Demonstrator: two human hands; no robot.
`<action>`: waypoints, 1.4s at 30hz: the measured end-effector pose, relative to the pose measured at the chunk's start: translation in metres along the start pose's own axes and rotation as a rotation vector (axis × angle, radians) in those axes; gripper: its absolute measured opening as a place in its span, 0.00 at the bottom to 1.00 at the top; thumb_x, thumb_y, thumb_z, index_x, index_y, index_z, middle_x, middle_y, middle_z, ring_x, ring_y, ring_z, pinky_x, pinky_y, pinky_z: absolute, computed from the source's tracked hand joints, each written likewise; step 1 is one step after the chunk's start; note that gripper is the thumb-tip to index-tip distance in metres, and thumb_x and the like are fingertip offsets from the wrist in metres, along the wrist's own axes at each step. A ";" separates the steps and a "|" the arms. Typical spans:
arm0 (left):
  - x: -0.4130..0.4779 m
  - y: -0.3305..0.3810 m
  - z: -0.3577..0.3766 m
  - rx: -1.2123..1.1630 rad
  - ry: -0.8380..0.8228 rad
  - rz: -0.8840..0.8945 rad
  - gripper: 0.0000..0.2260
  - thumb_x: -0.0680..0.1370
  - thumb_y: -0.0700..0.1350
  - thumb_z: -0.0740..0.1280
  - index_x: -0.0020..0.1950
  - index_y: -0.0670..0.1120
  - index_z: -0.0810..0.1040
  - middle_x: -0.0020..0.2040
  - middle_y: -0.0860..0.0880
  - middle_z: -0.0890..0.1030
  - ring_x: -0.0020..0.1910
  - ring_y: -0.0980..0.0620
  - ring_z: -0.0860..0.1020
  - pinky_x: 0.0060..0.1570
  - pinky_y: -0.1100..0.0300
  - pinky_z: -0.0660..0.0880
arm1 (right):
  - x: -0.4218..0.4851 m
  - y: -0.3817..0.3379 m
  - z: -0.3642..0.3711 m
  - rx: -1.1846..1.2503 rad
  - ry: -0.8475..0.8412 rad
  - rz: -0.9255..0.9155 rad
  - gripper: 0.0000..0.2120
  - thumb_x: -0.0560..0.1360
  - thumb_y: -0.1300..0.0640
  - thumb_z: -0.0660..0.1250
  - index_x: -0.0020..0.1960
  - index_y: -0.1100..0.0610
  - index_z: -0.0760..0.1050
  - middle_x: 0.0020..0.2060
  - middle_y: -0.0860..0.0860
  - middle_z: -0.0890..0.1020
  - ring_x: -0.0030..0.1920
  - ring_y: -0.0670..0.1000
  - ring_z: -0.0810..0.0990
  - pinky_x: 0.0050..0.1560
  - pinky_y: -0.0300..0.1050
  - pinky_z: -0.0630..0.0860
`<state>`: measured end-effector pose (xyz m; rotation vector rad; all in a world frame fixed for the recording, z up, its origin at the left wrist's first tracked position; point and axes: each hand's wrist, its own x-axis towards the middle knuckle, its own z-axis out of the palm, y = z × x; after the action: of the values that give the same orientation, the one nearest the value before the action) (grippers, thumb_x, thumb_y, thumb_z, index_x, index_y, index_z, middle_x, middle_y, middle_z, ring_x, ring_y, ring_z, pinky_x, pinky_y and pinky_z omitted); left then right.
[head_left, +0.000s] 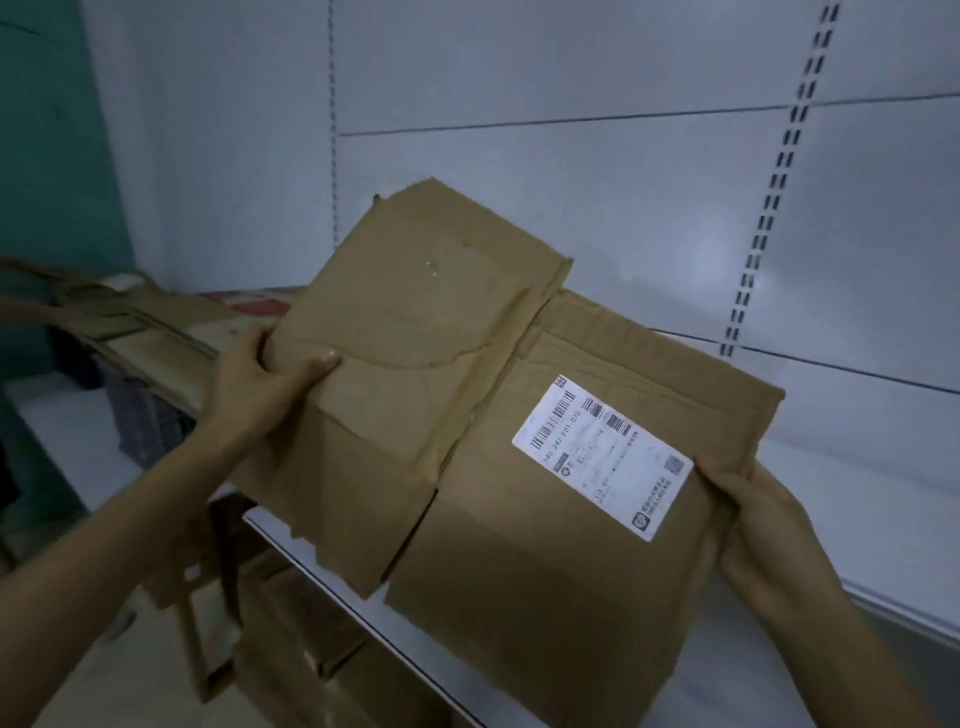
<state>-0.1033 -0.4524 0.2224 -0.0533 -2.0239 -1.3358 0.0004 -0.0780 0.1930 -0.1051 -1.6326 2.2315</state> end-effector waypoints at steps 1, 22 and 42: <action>0.011 0.002 -0.010 0.034 0.030 0.012 0.27 0.71 0.50 0.74 0.66 0.43 0.71 0.57 0.52 0.72 0.54 0.54 0.69 0.50 0.58 0.67 | 0.004 0.002 0.011 0.033 -0.037 0.027 0.27 0.65 0.50 0.76 0.62 0.56 0.76 0.51 0.53 0.85 0.49 0.53 0.84 0.41 0.43 0.83; 0.329 -0.118 -0.069 0.516 -0.004 0.309 0.25 0.75 0.60 0.60 0.63 0.43 0.75 0.62 0.41 0.76 0.59 0.41 0.75 0.59 0.48 0.71 | 0.166 0.080 0.321 0.211 -0.193 0.111 0.11 0.77 0.67 0.61 0.58 0.64 0.76 0.50 0.57 0.84 0.47 0.53 0.84 0.43 0.43 0.82; 0.300 -0.217 0.031 0.869 -0.875 0.154 0.36 0.74 0.72 0.46 0.78 0.56 0.51 0.79 0.52 0.49 0.77 0.45 0.53 0.72 0.41 0.53 | 0.257 0.172 0.391 -1.179 0.036 -0.368 0.29 0.77 0.49 0.64 0.73 0.58 0.60 0.69 0.56 0.65 0.65 0.55 0.68 0.55 0.44 0.64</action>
<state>-0.4315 -0.6268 0.2146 -0.4431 -3.0825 -0.2106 -0.3889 -0.3888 0.2003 -0.1261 -2.4530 0.7854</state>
